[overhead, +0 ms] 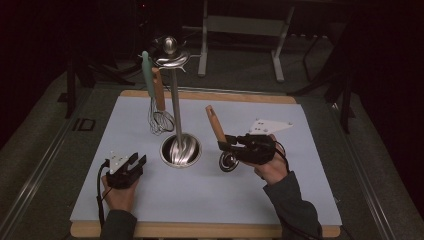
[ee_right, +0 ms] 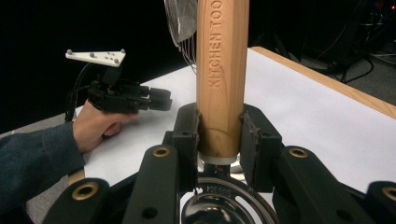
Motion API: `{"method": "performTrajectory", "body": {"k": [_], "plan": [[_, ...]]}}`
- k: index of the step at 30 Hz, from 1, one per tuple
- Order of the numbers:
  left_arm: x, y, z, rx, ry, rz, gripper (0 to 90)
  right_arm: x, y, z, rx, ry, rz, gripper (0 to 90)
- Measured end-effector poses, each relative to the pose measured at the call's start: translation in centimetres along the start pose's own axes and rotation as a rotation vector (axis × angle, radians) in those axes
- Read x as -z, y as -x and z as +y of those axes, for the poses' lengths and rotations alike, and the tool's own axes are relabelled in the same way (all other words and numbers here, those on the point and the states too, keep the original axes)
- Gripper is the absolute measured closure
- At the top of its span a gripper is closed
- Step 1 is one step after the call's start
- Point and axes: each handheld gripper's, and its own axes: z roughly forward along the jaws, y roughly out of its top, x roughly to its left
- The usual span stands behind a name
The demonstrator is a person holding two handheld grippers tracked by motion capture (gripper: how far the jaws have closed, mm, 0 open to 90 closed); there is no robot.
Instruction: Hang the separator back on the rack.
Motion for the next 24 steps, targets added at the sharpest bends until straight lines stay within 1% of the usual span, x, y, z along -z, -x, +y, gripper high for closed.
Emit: {"method": "performTrajectory", "body": {"k": [11,21,24], "plan": [[0.0,0.0,0.0,0.002,0.001,0.001,63.7,0.0,-0.3,0.7,0.006,0.031,0.0,70.0],[0.0,0.0,0.0,0.0,0.0,0.0,63.6,-0.1,-0.6,1.2,0.002,0.057,-0.004,70.0],[0.0,0.0,0.0,0.0,0.0,0.0,63.6,0.0,-0.6,1.4,0.008,0.065,-0.006,70.0]]}}
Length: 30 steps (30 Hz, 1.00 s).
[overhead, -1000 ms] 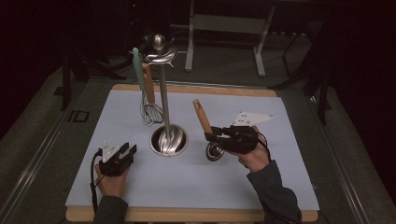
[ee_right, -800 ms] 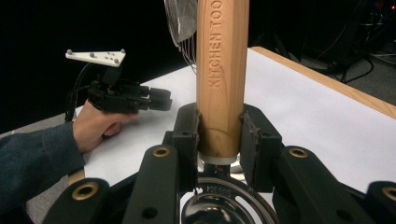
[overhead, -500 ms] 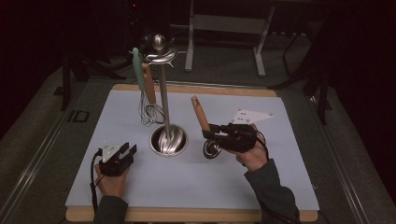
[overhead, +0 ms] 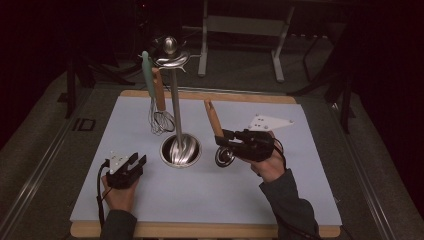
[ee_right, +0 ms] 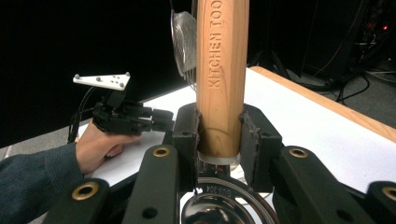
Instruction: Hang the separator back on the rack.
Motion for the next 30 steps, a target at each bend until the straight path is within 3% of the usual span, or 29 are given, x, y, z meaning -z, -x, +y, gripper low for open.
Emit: {"method": "performTrajectory", "body": {"k": [30], "plan": [[0.0,0.0,0.0,-0.002,-0.003,0.0,63.4,-0.6,-0.6,1.7,-0.005,0.069,-0.011,70.0]]}}
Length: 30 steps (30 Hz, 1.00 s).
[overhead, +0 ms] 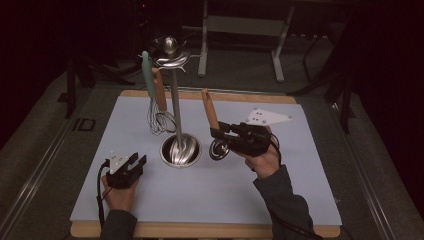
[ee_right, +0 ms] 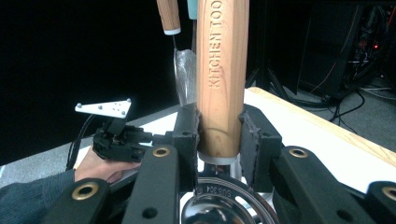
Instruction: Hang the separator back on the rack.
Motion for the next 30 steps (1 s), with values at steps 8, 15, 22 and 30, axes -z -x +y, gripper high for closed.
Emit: {"method": "performTrajectory", "body": {"k": [8,15,22,30], "plan": [[0.0,0.0,0.0,0.002,0.001,-0.002,63.5,-0.5,-0.5,0.7,0.009,0.016,-0.004,70.0],[0.0,0.0,0.0,0.003,0.002,-0.002,63.4,-0.7,-0.6,1.4,0.013,0.03,-0.003,70.0],[0.0,0.0,0.0,0.001,0.001,-0.001,63.4,-0.9,-0.6,1.7,0.008,0.044,-0.007,70.0],[0.0,0.0,0.0,0.003,0.003,-0.004,63.4,-1.1,-0.8,2.2,0.007,0.063,-0.008,70.0]]}}
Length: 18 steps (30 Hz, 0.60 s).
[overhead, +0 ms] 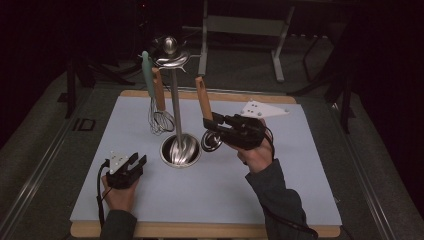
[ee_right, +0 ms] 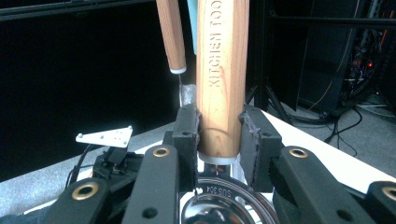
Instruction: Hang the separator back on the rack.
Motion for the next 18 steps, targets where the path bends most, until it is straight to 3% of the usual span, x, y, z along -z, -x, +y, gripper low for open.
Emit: {"method": "performTrajectory", "body": {"k": [18], "plan": [[0.0,0.0,0.0,-0.002,-0.001,0.0,63.2,-0.2,-0.4,1.2,0.006,0.032,0.001,70.0]]}}
